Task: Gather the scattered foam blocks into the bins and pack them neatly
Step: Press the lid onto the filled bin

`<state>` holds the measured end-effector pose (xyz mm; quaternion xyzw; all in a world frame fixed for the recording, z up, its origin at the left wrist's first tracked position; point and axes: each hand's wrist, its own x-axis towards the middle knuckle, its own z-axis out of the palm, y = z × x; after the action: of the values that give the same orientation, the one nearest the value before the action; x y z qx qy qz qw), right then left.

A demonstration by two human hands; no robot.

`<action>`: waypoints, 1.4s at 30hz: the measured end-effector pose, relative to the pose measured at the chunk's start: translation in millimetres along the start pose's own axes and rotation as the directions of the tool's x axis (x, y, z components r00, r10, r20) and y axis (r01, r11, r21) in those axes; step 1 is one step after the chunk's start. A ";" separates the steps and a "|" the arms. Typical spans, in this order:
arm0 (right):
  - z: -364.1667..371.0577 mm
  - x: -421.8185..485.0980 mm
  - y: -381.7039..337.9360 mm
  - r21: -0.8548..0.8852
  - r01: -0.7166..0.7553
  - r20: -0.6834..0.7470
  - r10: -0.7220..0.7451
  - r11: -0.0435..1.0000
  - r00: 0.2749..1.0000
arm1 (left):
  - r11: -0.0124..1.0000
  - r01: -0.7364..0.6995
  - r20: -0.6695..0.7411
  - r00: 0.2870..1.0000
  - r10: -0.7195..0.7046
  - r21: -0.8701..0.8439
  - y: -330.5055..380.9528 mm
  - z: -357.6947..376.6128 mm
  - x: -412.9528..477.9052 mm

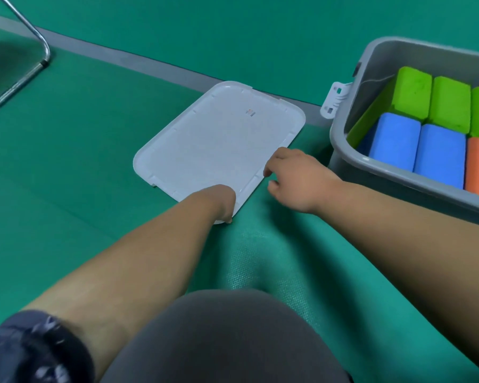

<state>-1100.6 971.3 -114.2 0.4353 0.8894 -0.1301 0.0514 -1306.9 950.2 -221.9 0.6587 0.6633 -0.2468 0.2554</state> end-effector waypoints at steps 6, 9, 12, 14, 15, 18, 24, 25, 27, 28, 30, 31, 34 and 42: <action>-0.4 -5.2 -7.9 0.007 -0.004 0.014 0.004 1.000 1.000 | 0.995 0.052 -0.103 0.993 -0.061 -0.090 7.6 1.0 -15.0; -7.9 -6.4 -12.1 0.011 -0.005 -0.020 0.006 1.000 1.000 | 0.964 0.076 -0.214 0.968 -0.133 -0.256 5.0 -16.1 -25.5; -23.5 -3.7 -14.6 0.048 -0.012 -0.064 0.015 0.999 0.998 | 0.942 0.047 -0.457 0.866 -0.205 -0.333 4.2 -44.0 -41.6; -37.5 0.4 -16.1 0.068 -0.012 -0.109 0.019 0.998 0.994 | 0.968 0.048 -0.640 0.741 -0.201 -0.248 2.7 -64.2 -55.1; -45.3 2.7 -16.9 0.083 -0.009 -0.140 0.020 0.997 0.990 | 0.979 0.059 -0.719 0.670 -0.184 -0.195 1.9 -73.7 -61.1; -73.2 7.9 -20.1 0.157 -0.003 -0.241 0.041 0.988 0.970 | 0.994 0.014 -0.882 0.458 -0.106 -0.112 4.5 -110.3 -81.9; -151.8 6.8 1.6 0.132 0.037 -0.385 0.016 0.991 0.923 | 0.976 -0.207 -0.981 0.194 -0.030 -0.071 29.9 -212.5 -161.8; -170.2 4.7 9.7 0.129 0.031 -0.417 0.026 0.991 0.909 | 0.965 -0.258 -0.991 0.133 -0.013 -0.048 37.4 -227.4 -175.5; -209.5 -1.6 27.2 0.126 0.008 -0.509 0.058 0.992 0.859 | 0.934 -0.357 -0.999 0.027 0.027 0.016 56.3 -256.8 -200.8; -228.7 -7.3 35.5 0.129 -0.011 -0.556 0.082 0.992 0.827 | 0.915 -0.401 -0.999 -0.020 0.034 0.040 67.2 -271.0 -211.6; -262.4 -23.7 53.2 0.148 -0.054 -0.645 0.138 0.988 0.752 | 0.867 -0.495 -0.994 -0.108 0.011 0.064 91.2 -297.8 -231.2; -276.8 -33.8 62.2 0.155 -0.064 -0.691 0.155 0.986 0.706 | 0.837 -0.543 -0.990 -0.141 -0.005 0.074 104.1 -310.2 -239.6; -309.8 -65.9 87.0 0.181 -0.081 -0.790 0.194 0.980 0.581 | 0.758 -0.642 -0.978 -0.205 -0.029 0.112 143.7 -343.0 -261.0; -330.5 -156.4 160.9 0.228 -0.355 -0.886 0.344 0.907 0.310 | 0.501 -0.860 -0.986 -0.148 -0.072 0.093 237.6 -406.9 -282.7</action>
<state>-870.3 1038.1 205.4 0.6150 0.6546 0.1480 -0.4140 -1074.4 1011.4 272.2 0.6761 0.3873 0.6266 0.0156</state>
